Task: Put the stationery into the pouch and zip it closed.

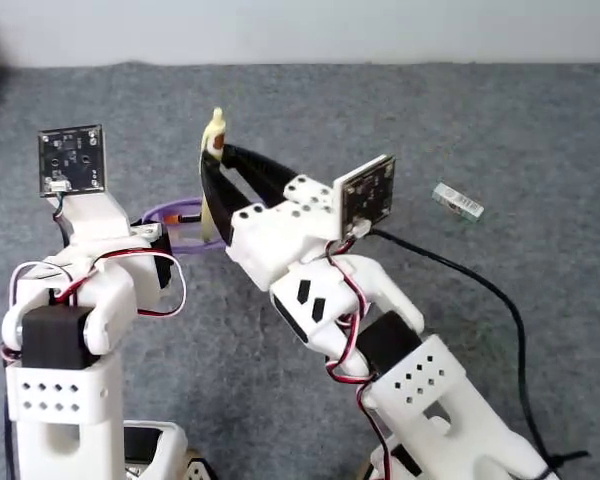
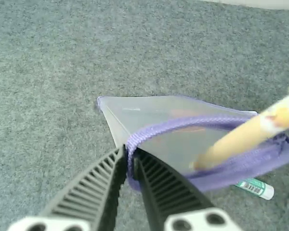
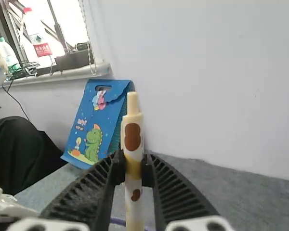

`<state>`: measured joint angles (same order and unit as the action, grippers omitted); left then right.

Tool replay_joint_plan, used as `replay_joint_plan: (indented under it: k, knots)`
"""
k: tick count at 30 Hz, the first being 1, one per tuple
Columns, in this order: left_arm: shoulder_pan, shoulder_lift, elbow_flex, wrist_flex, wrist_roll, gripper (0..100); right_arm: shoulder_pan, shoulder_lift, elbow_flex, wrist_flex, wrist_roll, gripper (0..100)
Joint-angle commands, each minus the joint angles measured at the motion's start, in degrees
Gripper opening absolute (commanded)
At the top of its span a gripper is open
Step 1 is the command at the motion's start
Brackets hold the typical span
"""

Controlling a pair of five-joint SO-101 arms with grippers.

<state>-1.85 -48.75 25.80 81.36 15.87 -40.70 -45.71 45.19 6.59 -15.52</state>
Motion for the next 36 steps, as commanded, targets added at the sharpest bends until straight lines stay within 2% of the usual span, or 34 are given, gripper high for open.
replay_joint_plan:
  k: [1,6,16,24,31,36]
  knots:
    - [0.09,0.09,-2.42,-1.32,0.62,1,-0.48,-0.04,1.76,-0.31,-0.26,4.6]
    - [0.09,0.09,-2.42,-1.32,0.62,1,-0.57,-0.13,-1.76,10.33,-0.62,16.0]
    - [0.09,0.09,-2.42,-1.32,0.62,1,0.40,-4.70,-11.87,24.57,-0.70,13.4]
    - [0.09,0.09,-2.42,-1.32,0.62,1,12.35,-6.55,-12.66,32.04,-0.44,13.2]
    - [0.09,0.00,-2.51,-1.32,0.62,1,20.26,-3.38,-12.75,45.32,-0.26,13.2]
    - [0.09,0.00,-2.51,-1.32,0.62,1,26.95,4.62,-13.80,50.68,5.01,13.2]
